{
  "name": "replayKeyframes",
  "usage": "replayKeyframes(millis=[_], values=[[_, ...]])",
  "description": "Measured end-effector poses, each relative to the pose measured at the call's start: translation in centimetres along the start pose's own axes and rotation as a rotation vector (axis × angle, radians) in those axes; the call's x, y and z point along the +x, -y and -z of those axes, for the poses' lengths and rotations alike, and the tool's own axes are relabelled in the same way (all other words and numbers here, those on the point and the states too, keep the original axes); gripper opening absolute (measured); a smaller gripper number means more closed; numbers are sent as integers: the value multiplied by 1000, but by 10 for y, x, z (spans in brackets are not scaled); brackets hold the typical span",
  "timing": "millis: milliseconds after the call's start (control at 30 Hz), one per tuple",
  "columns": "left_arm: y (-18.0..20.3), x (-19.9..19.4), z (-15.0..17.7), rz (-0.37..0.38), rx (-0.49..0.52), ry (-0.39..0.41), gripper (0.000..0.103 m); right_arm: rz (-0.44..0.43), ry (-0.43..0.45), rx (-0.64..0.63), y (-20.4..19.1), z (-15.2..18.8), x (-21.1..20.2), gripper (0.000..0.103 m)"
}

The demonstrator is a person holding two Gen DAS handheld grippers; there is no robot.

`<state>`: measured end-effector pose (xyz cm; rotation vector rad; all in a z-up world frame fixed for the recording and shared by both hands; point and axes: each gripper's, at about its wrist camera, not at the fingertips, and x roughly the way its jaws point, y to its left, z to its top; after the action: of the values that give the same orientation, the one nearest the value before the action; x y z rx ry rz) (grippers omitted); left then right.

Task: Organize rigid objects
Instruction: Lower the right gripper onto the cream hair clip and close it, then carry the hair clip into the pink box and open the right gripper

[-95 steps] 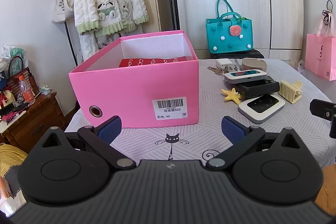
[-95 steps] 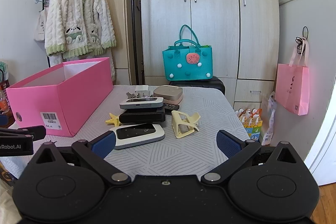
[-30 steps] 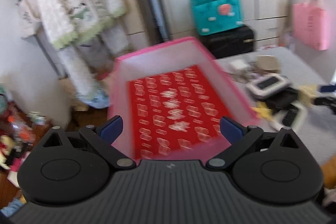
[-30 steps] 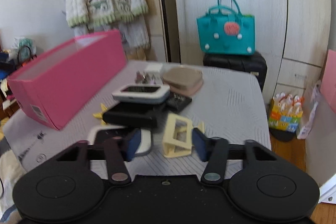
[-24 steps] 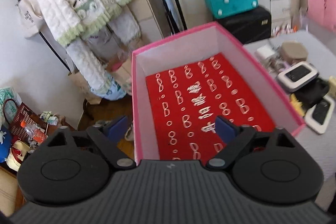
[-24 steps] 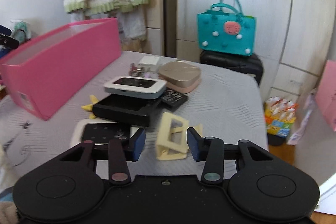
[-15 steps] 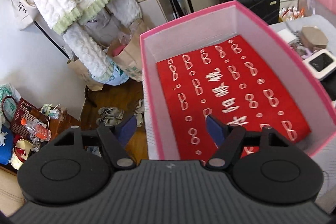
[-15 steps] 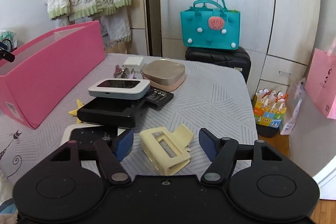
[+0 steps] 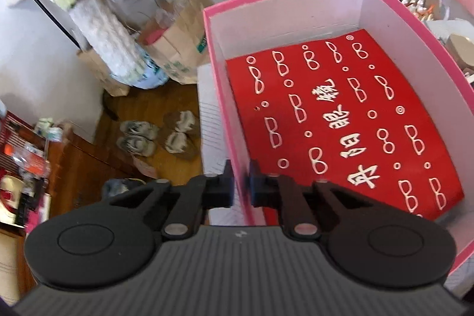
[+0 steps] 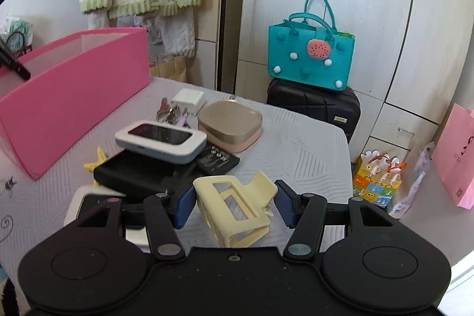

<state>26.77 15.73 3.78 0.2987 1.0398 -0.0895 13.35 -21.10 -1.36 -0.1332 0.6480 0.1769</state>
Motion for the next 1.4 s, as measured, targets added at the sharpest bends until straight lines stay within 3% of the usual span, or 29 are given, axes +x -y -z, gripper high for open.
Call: replayKeyframes(millis=[267, 533, 700, 833, 967, 1100, 1233, 1400], values=[[15, -6, 13, -38, 112, 93, 8, -65, 20, 45, 4, -33, -10, 63], [23, -26, 20, -27, 190, 198, 9, -248, 24, 10, -20, -88, -18, 63], [21, -31, 21, 31, 166, 188, 9, -365, 21, -49, -51, -118, -16, 63], [21, -32, 21, 74, 133, 133, 10, -448, -3, -104, -83, -143, -3, 63], [23, -31, 18, 96, 129, 91, 11, -529, -67, -135, -119, -169, 25, 63], [24, -26, 15, 75, 126, 57, 10, -578, -203, -130, -155, -190, 72, 63], [24, -30, 11, 69, 132, 69, 11, -573, -334, -101, -182, -208, 129, 63], [25, -26, 20, 74, 128, 46, 8, -532, -403, -94, -205, -217, 175, 63]])
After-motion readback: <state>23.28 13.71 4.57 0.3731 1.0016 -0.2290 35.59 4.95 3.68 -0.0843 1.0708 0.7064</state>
